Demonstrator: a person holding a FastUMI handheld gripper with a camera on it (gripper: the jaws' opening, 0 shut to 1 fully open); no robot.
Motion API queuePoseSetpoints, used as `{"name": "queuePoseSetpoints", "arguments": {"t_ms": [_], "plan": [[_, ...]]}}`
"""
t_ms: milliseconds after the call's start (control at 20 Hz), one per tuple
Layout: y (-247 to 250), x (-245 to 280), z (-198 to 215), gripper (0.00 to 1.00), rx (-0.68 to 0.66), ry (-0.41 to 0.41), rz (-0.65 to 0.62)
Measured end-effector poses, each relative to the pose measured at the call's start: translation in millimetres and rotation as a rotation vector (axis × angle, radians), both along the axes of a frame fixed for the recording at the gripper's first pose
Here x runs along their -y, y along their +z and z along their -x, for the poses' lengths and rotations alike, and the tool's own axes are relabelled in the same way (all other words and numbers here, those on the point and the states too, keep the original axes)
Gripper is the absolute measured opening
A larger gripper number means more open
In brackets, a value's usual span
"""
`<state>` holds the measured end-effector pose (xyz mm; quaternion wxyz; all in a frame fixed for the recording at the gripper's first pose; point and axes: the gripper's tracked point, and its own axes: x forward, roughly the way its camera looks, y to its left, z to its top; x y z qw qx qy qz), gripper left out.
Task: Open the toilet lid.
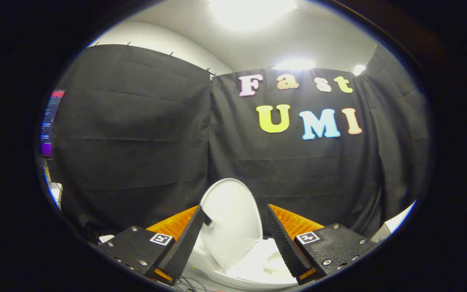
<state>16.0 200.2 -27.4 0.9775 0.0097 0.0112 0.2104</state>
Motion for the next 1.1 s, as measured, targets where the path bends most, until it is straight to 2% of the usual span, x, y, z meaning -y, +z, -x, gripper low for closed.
{"name": "queuePoseSetpoints", "arguments": {"t_ms": [100,200,350,450,700,900,1100], "plan": [[-6.8,40.1,2.5,0.95,0.006,-0.057,0.07],[-6.1,96.3,-6.5,0.95,0.021,-0.199,0.177],[11.0,152.7,-3.2,0.95,0.041,-0.318,0.2],[16.8,163.7,-3.3,0.95,0.053,-0.341,0.176],[8.5,171.9,-4.5,0.94,0.019,-0.305,0.18],[9.9,180.5,-5.3,0.94,0.013,-0.337,0.179],[6.3,177.6,-4.6,0.94,-0.007,-0.335,0.139]]}}
